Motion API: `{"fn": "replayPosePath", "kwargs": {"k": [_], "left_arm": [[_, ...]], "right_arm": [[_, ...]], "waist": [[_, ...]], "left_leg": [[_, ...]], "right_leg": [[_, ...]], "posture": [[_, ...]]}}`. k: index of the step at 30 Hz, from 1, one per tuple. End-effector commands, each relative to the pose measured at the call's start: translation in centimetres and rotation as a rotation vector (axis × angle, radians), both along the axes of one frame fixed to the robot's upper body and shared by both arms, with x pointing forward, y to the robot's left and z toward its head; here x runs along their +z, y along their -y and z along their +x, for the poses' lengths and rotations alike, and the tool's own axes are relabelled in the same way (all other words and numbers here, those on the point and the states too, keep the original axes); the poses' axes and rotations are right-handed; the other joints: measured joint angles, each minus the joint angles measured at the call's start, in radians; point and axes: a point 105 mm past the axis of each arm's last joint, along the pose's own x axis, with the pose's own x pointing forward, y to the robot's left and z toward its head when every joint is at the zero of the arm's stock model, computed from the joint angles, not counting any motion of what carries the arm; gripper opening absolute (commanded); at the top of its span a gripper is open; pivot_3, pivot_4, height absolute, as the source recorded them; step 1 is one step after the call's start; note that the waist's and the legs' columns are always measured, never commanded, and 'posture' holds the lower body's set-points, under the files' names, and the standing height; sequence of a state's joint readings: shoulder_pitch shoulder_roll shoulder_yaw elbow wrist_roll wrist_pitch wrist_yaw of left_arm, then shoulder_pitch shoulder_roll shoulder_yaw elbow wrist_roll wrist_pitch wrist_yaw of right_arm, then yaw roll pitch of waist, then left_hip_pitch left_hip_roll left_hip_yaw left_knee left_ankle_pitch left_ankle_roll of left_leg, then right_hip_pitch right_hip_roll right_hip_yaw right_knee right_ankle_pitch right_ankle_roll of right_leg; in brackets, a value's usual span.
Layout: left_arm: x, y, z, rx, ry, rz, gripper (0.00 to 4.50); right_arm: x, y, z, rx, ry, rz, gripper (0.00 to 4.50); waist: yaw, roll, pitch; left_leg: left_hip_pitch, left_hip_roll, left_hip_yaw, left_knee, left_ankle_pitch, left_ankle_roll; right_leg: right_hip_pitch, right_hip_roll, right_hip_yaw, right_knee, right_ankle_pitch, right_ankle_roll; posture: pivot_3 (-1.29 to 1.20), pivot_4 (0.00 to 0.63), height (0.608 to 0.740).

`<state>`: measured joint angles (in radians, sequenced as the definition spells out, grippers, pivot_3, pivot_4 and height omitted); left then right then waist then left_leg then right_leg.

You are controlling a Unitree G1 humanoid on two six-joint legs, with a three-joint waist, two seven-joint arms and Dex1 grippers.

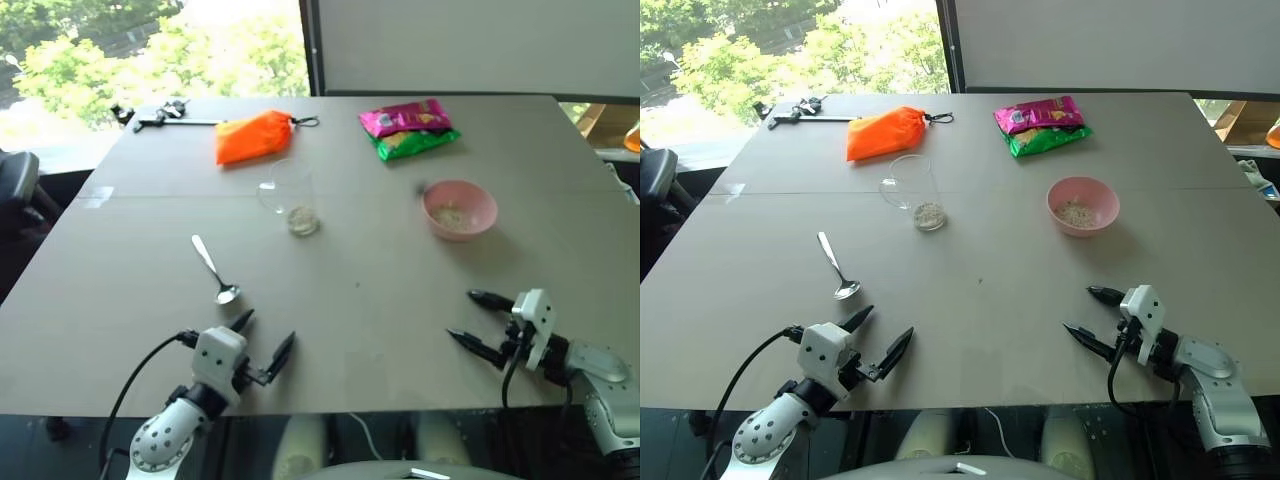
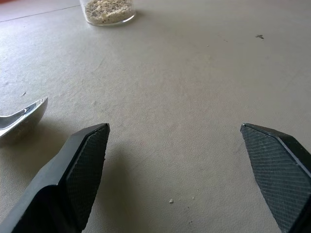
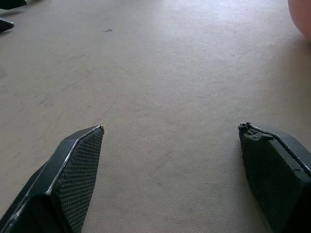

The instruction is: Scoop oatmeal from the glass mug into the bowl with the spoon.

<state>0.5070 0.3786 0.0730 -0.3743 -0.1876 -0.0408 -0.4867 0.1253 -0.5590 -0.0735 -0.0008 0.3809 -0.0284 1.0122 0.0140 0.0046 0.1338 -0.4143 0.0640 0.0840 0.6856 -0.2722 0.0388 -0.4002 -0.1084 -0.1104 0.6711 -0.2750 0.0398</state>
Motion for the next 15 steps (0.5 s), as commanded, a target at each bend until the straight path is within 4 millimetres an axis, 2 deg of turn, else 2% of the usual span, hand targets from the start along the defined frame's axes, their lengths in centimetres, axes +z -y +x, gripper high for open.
{"fn": "replayPosePath", "kwargs": {"k": [1, 15], "left_arm": [[-1.3, -0.28, -0.38, 0.011, -0.058, 0.029, 4.5], [-0.83, 0.25, -0.36, 0.011, -0.045, 0.011, 4.5]], "right_arm": [[-1.7, -0.24, -0.49, 0.002, -0.07, -0.006, 4.46], [-1.76, -0.41, -0.26, 0.021, -0.068, -0.01, 4.46]], "waist": [[0.0, 0.0, 0.0], [0.0, -0.004, 0.002]], "left_leg": [[0.0, 0.0, 0.0, 0.0, 0.0, 0.0], [0.0, 0.0, 0.0, 0.0, 0.0, -0.001]], "right_leg": [[0.0, 0.0, 0.0, 0.0, 0.0, 0.0], [0.0, 0.0, 0.0, 0.0, 0.0, 0.0]], "posture": [[0.0, 0.15, 0.696], [0.0, 0.15, 0.696]]}}
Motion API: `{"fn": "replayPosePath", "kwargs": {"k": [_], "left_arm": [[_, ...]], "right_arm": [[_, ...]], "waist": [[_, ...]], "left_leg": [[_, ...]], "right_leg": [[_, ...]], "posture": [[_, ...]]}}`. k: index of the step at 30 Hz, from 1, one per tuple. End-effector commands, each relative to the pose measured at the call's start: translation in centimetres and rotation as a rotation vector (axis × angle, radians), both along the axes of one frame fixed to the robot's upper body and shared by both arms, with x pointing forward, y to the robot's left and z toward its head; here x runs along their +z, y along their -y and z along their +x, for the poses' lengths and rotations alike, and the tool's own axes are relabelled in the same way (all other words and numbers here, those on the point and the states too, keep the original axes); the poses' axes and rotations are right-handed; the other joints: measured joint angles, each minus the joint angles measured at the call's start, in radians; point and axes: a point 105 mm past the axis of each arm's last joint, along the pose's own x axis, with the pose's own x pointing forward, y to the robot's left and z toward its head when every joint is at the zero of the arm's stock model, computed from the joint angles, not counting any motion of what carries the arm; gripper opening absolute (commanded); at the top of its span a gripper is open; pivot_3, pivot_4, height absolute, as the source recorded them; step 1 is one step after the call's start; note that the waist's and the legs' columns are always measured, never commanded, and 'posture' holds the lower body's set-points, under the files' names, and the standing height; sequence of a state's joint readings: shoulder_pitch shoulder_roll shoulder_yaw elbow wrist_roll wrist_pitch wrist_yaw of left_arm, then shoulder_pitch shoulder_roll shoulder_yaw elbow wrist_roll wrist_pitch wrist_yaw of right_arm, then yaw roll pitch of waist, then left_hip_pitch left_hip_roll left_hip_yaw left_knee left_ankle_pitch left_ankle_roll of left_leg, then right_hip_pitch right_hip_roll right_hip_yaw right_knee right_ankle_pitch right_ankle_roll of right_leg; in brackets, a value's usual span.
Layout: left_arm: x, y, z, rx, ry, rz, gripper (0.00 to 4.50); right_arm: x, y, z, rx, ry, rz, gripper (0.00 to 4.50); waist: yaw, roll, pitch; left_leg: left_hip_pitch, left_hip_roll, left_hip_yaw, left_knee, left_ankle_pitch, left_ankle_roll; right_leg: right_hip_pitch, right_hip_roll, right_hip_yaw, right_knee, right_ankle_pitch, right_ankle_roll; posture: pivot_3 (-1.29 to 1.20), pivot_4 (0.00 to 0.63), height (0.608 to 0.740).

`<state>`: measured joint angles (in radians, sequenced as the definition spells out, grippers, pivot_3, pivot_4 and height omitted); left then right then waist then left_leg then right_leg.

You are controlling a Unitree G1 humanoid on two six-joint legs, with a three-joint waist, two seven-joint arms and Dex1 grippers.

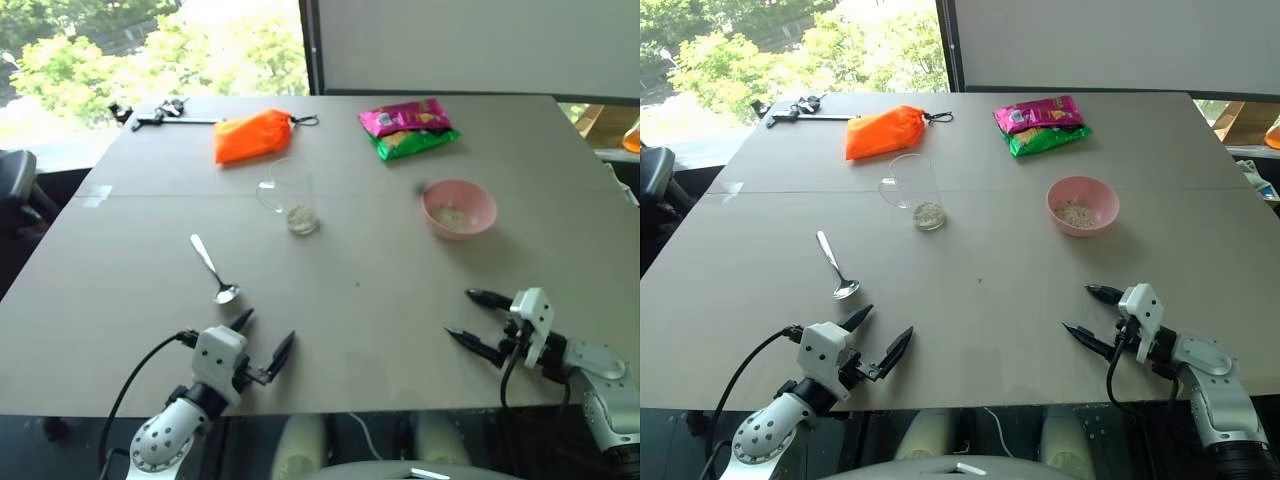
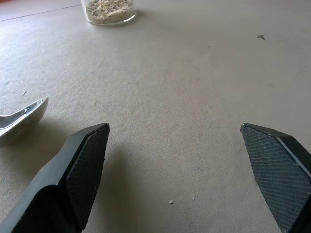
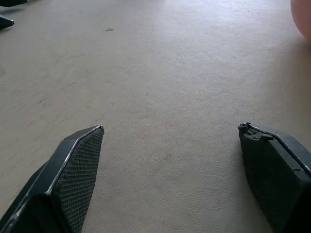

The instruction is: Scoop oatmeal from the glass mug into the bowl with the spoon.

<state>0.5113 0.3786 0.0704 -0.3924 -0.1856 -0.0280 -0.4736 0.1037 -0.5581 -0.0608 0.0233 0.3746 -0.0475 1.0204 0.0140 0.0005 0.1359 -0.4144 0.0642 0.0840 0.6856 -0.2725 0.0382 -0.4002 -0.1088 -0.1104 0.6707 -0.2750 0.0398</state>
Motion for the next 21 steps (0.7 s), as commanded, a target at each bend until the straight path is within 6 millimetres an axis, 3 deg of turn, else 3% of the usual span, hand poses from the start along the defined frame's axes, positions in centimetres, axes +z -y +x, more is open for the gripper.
{"fn": "replayPosePath", "kwargs": {"k": [1, 10, 13, 16, 21], "left_arm": [[-1.0, 0.2, -0.4, 0.005, -0.046, 0.007, 4.5], [-0.5, 0.4, -0.2, 0.01, -0.021, -0.011, 4.5], [2.0, 0.6, 0.5, 0.055, 0.065, -0.081, 4.5], [5.4, 1.1, 1.7, 0.094, 0.149, -0.134, 4.5], [9.8, -0.5, 4.9, 0.321, 0.224, -0.188, 4.5]], "right_arm": [[-1.7, -0.2, -0.5, 0.004, -0.078, -0.007, 4.46], [-1.6, -0.1, -0.2, 0.009, -0.073, -0.014, 4.46], [-1.0, -0.4, -0.2, 0.021, -0.084, 0.008, 4.46], [0.9, -1.3, 0.3, 0.054, -0.063, 0.04, 4.46], [5.0, -4.6, 0.4, 0.193, -0.027, 0.093, 4.46]], "waist": [[0.0, 0.0, 0.0], [0.0, -0.001, 0.001], [0.0, -0.002, 0.003], [0.0, -0.009, 0.009], [0.0, -0.006, 0.02]], "left_leg": [[0.0, 0.0, 0.0, 0.0, 0.0, 0.0], [0.0, 0.0, 0.0, 0.0, 0.0, 0.0], [0.0, 0.0, 0.0, 0.0, 0.0, 0.0], [-0.002, 0.001, -0.001, 0.0, 0.0, 0.0], [-0.005, 0.001, -0.001, 0.0, 0.003, 0.004]], "right_leg": [[0.0, 0.0, 0.0, 0.0, 0.0, 0.0], [0.0, 0.0, 0.0, 0.0, 0.0, 0.0], [0.0, 0.0, 0.0, 0.0, 0.0, 0.0], [-0.001, -0.003, 0.0, 0.0, 0.0, 0.0], [-0.002, 0.001, -0.001, 0.0, 0.004, -0.004]], "posture": [[0.0, 0.15, 0.696], [0.0, 0.15, 0.696], [0.0, 0.15, 0.696], [0.0, 0.15, 0.696], [0.0, 0.15, 0.696]]}}
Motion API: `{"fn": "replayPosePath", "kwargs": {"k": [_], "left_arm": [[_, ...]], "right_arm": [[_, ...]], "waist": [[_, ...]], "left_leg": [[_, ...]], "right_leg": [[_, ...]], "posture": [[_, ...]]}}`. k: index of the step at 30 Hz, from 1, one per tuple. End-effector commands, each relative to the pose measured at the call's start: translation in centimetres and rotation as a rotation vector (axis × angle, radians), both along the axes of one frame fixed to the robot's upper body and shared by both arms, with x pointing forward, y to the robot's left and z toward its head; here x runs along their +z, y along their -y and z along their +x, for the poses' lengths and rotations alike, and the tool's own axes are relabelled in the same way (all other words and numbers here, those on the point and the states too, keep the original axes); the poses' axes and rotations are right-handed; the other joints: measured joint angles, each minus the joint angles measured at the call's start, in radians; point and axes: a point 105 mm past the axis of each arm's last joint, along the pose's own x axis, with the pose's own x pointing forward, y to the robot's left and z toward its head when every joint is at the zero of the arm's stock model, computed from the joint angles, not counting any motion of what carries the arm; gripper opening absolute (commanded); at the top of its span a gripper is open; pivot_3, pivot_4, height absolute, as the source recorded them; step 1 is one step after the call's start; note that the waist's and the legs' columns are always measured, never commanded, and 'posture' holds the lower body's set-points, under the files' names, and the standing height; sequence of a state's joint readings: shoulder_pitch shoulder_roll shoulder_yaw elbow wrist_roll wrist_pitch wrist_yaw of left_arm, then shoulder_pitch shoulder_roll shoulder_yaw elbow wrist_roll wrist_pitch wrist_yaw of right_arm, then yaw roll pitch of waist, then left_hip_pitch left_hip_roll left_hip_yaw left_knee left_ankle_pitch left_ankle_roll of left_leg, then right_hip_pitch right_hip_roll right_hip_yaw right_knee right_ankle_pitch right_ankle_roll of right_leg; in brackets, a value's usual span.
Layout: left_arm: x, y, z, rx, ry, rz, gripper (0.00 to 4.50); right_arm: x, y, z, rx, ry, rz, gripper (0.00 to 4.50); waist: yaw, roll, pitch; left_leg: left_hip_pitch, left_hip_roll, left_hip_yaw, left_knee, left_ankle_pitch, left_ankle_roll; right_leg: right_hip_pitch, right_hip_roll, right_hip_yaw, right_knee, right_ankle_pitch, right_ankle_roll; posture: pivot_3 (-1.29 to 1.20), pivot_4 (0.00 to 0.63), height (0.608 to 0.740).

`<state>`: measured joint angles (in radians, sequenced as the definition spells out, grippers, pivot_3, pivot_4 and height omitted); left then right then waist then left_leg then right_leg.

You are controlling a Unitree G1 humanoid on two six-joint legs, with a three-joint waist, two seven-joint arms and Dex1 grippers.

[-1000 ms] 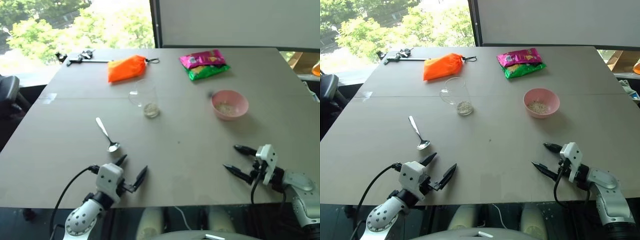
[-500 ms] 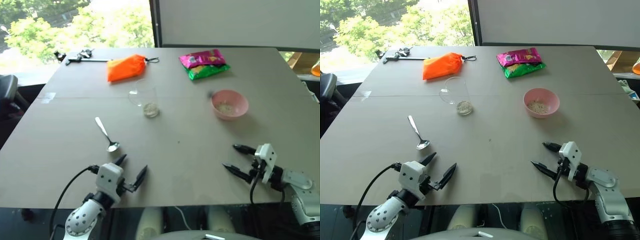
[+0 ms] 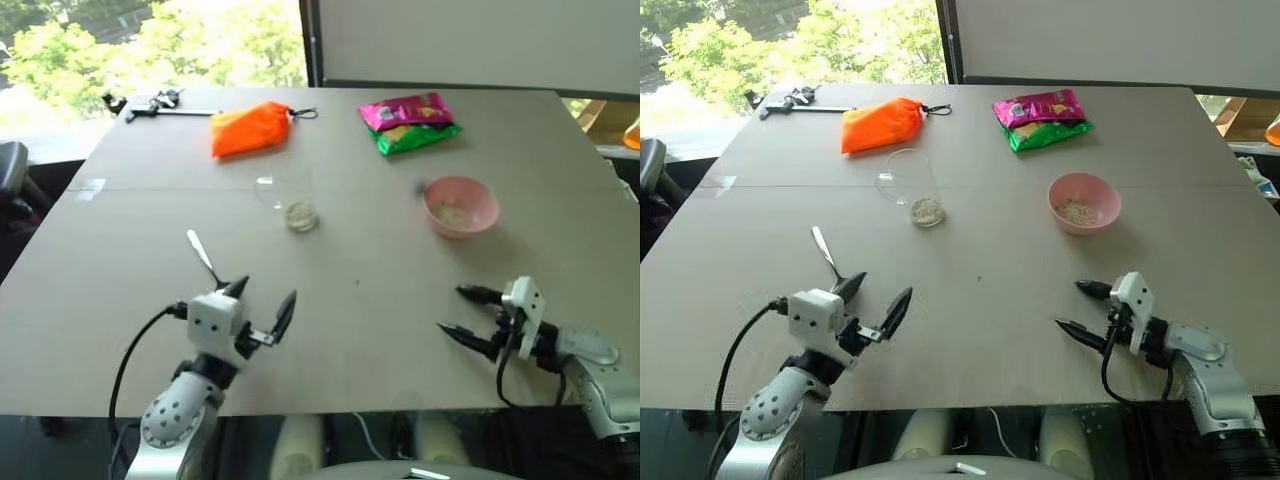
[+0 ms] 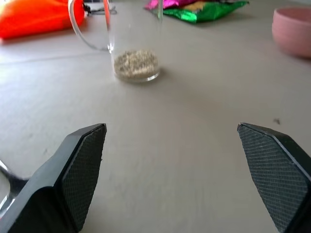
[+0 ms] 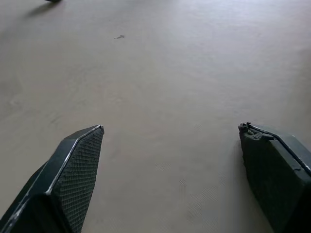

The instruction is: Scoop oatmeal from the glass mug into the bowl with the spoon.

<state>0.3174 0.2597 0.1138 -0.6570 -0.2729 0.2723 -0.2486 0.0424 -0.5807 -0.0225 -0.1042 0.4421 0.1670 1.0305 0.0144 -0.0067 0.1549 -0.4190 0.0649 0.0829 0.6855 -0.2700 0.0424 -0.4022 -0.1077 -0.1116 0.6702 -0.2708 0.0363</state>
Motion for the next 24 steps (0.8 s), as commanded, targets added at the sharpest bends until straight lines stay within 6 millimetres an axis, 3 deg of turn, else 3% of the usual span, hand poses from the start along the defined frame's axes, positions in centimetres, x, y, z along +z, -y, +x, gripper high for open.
{"fn": "replayPosePath", "kwargs": {"k": [1, 5, 8, 10, 17, 24], "left_arm": [[2.9, -1.5, 1.6, 0.159, 0.023, -0.025, 4.5], [3.9, -3.9, 3.2, 0.326, -0.025, 0.012, 4.5], [3.3, -6.2, 3.5, 0.457, -0.114, 0.01, 4.5], [2.9, -6.6, 3.7, 0.479, -0.157, 0.029, 4.5], [-0.3, -6.5, 4.1, 0.487, -0.334, 0.004, 4.5], [-2.4, -7.5, 4.9, 0.536, -0.433, -0.038, 4.5]], "right_arm": [[4.0, -3.2, -0.1, 0.135, 0.046, 0.063, 4.46], [7.6, -5.8, -0.1, 0.224, 0.1, 0.097, 4.46], [9.1, -6.8, -0.3, 0.271, 0.142, 0.065, 4.46], [9.9, -7.2, -0.4, 0.284, 0.149, 0.047, 4.46], [11.7, -8.0, -0.5, 0.308, 0.204, 0.015, 4.46], [11.6, -7.7, -0.7, 0.313, 0.206, -0.001, 4.46]], "waist": [[-0.001, 0.002, 0.002], [0.001, -0.001, 0.004], [0.002, -0.003, 0.006], [0.003, -0.004, 0.007], [0.003, -0.007, 0.008], [0.003, -0.007, 0.009]], "left_leg": [[-0.001, 0.0, 0.0, 0.0, 0.0, 0.0], [-0.005, -0.001, -0.001, 0.0, 0.001, -0.001], [-0.008, -0.002, -0.004, 0.0, 0.002, -0.003], [-0.011, -0.003, -0.005, 0.001, 0.003, -0.005], [-0.012, -0.007, -0.008, 0.002, 0.004, -0.006], [-0.011, -0.008, -0.01, 0.002, 0.006, -0.009]], "right_leg": [[0.0, 0.0, 0.0, 0.0, 0.001, 0.002], [-0.002, 0.002, 0.0, 0.0, 0.002, 0.003], [-0.003, 0.002, -0.003, 0.0, 0.002, 0.003], [-0.004, 0.001, -0.005, -0.001, 0.002, 0.003], [-0.004, 0.0, -0.006, -0.001, 0.002, 0.003], [-0.004, 0.0, -0.007, 0.004, 0.002, 0.003]], "posture": [[0.0, 0.15, 0.696], [0.0, 0.15, 0.696], [0.0, 0.15, 0.696], [0.0, 0.15, 0.696], [0.0, 0.15, 0.696], [0.0, 0.15, 0.696]]}}
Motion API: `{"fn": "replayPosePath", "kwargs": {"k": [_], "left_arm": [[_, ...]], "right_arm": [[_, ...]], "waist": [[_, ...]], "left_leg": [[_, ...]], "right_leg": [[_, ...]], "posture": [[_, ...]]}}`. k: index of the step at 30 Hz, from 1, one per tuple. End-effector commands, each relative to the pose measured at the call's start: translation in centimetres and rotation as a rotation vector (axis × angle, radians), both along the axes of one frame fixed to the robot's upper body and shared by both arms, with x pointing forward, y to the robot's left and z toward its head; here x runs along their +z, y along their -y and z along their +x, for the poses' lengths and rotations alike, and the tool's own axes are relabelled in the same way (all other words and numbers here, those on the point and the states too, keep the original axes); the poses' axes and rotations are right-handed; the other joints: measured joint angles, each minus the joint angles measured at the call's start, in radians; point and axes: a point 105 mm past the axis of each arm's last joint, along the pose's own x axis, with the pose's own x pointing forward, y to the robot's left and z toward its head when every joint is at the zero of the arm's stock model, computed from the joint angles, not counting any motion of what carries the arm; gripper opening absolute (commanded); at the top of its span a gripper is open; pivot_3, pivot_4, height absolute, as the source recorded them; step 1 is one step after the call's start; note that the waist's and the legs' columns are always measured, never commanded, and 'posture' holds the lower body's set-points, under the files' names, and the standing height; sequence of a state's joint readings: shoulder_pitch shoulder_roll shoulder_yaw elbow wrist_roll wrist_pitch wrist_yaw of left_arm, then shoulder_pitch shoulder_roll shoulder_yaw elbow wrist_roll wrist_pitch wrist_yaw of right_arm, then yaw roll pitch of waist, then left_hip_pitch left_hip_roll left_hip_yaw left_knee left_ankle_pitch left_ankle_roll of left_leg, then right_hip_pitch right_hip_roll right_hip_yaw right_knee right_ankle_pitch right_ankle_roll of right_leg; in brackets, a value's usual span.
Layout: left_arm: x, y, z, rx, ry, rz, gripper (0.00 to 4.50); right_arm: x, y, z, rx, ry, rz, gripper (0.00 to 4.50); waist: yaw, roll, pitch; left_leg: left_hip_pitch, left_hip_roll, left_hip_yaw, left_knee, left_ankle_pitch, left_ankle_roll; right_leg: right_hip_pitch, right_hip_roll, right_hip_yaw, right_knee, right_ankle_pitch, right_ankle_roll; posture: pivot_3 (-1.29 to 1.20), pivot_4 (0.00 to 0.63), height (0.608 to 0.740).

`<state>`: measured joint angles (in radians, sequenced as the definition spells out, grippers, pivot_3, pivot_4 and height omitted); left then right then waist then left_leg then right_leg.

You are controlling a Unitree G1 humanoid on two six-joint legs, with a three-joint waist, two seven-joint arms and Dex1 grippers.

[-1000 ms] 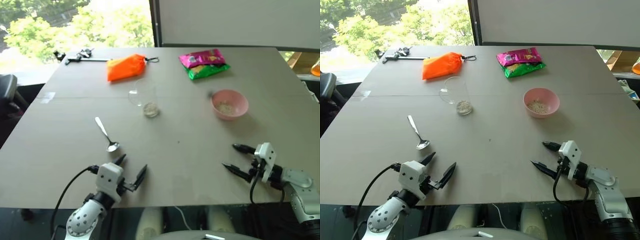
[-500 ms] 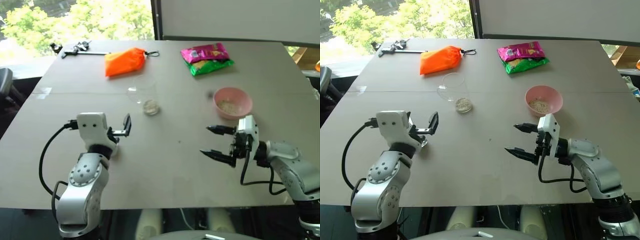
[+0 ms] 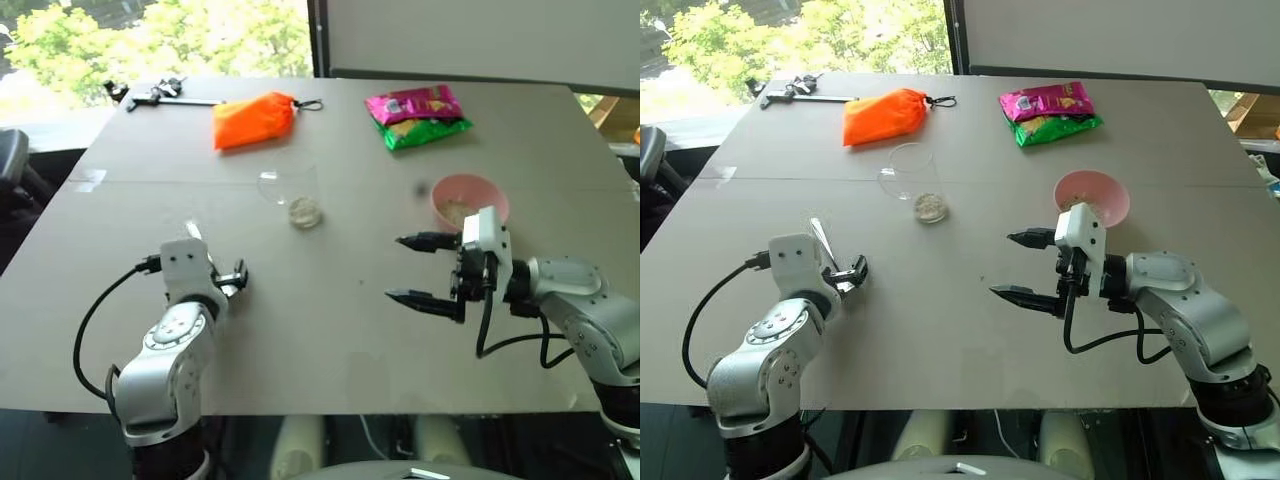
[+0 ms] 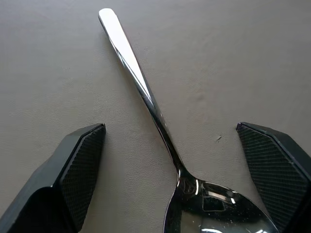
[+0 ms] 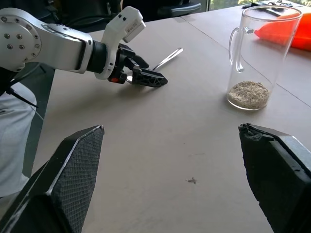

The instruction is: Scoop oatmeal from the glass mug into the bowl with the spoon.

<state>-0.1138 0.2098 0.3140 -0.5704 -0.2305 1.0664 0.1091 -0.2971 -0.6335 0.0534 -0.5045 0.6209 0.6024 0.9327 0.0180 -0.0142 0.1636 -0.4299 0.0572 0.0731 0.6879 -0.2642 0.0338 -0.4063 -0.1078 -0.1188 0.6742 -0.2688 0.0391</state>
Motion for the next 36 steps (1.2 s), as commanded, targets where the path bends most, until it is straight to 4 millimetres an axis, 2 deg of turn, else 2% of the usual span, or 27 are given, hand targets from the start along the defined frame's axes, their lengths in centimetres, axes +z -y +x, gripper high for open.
{"fn": "replayPosePath", "kwargs": {"k": [1, 4, 7, 9, 10, 15, 19, 23, 26, 31, 36], "left_arm": [[-0.6, -1.1, 0.0, 0.05, -0.031, -0.008, 4.5], [-1.1, -1.4, 0.3, 0.048, -0.052, 0.0, 4.5], [-1.4, -1.9, 0.4, 0.06, -0.07, -0.001, 3.7], [-1.7, -2.3, 0.3, 0.065, -0.085, -0.001, 2.62], [-1.7, -2.4, 0.2, 0.067, -0.091, -0.001, 2.33], [-2.0, -3.3, -0.7, 0.099, -0.115, 0.005, 0.05], [-2.4, -3.8, -1.6, 0.108, -0.114, -0.002, 0.05], [-1.7, -3.0, -1.9, -0.015, -0.019, 0.075, 0.05], [-1.2, -0.8, -2.9, -0.205, 0.095, 0.127, 0.05], [-2.8, 1.0, -5.5, -0.353, 0.171, 0.125, 0.05], [-2.0, 5.6, -7.2, -0.597, 0.324, 0.046, 0.05]], "right_arm": [[0.8, 0.0, -0.6, 0.023, 0.046, -0.006, 4.46], [0.8, -0.1, -0.5, 0.021, 0.047, -0.005, 4.46], [0.7, -0.2, -0.6, 0.026, 0.046, -0.005, 4.5], [0.7, -0.2, -0.5, 0.03, 0.046, -0.004, 4.5], [0.7, -0.3, -0.5, 0.031, 0.045, -0.004, 4.5], [0.5, -0.3, -0.5, 0.033, 0.042, -0.006, 4.5], [0.3, -0.3, -0.4, 0.032, 0.042, -0.003, 4.5], [0.1, -0.3, -0.4, 0.03, 0.038, 0.001, 4.5], [0.0, -0.4, -0.2, 0.018, 0.019, 0.025, 4.5], [-0.8, -1.5, 1.0, -0.093, -0.044, 0.125, 4.5], [-3.3, -3.7, 1.7, -0.184, -0.242, 0.174, 4.5]], "waist": [[-0.001, 0.0, 0.0], [-0.001, 0.0, 0.0], [-0.002, 0.001, 0.0], [-0.004, 0.001, -0.001], [-0.006, 0.001, -0.001], [-0.006, 0.001, -0.001], [-0.007, 0.002, -0.001], [-0.007, 0.002, -0.001], [-0.007, 0.002, -0.001], [-0.003, 0.003, -0.001], [-0.003, 0.004, -0.002]], "left_leg": [[0.0, 0.0, 0.0, 0.0, 0.0, 0.0], [0.001, 0.0, 0.0, 0.0, 0.0, -0.001], [0.003, 0.0, 0.0, 0.0, 0.001, -0.002], [0.003, 0.0, 0.0, 0.0, 0.002, -0.002], [0.004, 0.0, 0.001, 0.0, 0.002, -0.002], [0.004, 0.0, 0.002, 0.0, 0.002, -0.002], [0.005, 0.0, 0.003, 0.0, 0.002, -0.002], [0.007, 0.001, 0.005, -0.001, 0.002, -0.002], [0.007, 0.001, 0.007, -0.001, 0.001, -0.002], [0.007, 0.004, 0.007, -0.001, 0.001, -0.002], [0.001, 0.004, 0.006, 0.0, -0.002, 0.004]], "right_leg": [[0.0, 0.0, 0.0, 0.001, 0.0, 0.0], [0.0, 0.0, 0.001, 0.003, 0.0, 0.0], [0.0, 0.0, 0.001, 0.004, 0.0, 0.0], [0.0, 0.0, 0.001, 0.005, 0.0, 0.0], [0.0, 0.0, 0.002, 0.005, 0.0, 0.0], [0.0, 0.001, 0.003, 0.005, 0.0, -0.001], [0.0, 0.0, 0.004, 0.005, 0.0, 0.0], [0.0, 0.001, 0.006, 0.005, 0.0, -0.001], [0.0, 0.0, 0.007, 0.005, 0.0, -0.001], [0.0, -0.001, 0.007, 0.004, 0.0, -0.001], [-0.005, -0.002, 0.006, 0.004, 0.0, -0.002]], "posture": [[0.0, 0.15, 0.696], [0.0, 0.15, 0.696], [0.0, 0.15, 0.696], [0.0, 0.15, 0.696], [0.0, 0.15, 0.696], [0.0, 0.15, 0.696], [0.0, 0.15, 0.696], [0.0, 0.15, 0.696], [0.0, 0.15, 0.696], [0.0, 0.15, 0.696], [0.0, 0.15, 0.696]]}}
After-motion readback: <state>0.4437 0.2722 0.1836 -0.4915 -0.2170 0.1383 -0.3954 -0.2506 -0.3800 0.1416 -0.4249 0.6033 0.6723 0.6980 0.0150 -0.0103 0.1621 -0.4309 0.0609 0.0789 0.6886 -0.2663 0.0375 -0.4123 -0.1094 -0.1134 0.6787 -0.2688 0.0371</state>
